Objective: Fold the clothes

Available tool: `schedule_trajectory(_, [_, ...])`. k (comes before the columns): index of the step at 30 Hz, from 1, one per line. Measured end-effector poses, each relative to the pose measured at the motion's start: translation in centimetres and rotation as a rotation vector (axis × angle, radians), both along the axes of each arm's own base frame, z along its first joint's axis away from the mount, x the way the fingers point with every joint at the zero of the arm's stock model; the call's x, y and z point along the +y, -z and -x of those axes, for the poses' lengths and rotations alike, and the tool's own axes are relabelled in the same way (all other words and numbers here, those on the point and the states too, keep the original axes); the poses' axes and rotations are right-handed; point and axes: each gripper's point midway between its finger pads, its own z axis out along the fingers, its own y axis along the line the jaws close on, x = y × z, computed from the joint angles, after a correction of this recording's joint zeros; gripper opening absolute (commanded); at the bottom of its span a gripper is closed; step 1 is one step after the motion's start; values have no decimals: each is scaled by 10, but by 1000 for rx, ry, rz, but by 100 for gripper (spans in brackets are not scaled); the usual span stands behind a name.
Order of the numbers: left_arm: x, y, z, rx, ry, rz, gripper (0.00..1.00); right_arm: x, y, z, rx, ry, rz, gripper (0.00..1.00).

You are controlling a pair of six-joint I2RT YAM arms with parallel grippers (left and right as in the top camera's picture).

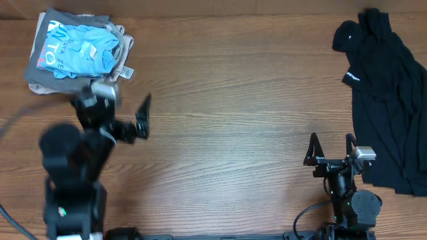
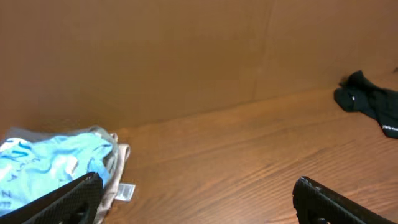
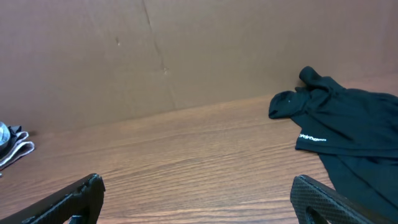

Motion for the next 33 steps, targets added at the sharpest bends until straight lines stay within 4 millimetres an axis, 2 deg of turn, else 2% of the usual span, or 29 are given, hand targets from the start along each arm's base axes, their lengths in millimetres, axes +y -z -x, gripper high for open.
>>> schedule_trajectory(5, [-2, 43, 26, -56, 2, 7, 100, 0, 0, 0, 0, 0, 0, 100])
schedule_trajectory(9, [-3, 67, 40, -112, -1, 23, 100, 0, 0, 0, 0, 0, 0, 100])
schedule_trajectory(16, [1, 83, 55, -224, -35, 61, 100, 0, 0, 0, 0, 0, 0, 100])
schedule_trajectory(26, [13, 84, 64, -386, -106, 75, 100, 0, 0, 0, 0, 0, 0, 100])
schedule_trajectory(33, [15, 106, 60, -350, -118, 77, 100, 0, 0, 0, 0, 0, 0, 100])
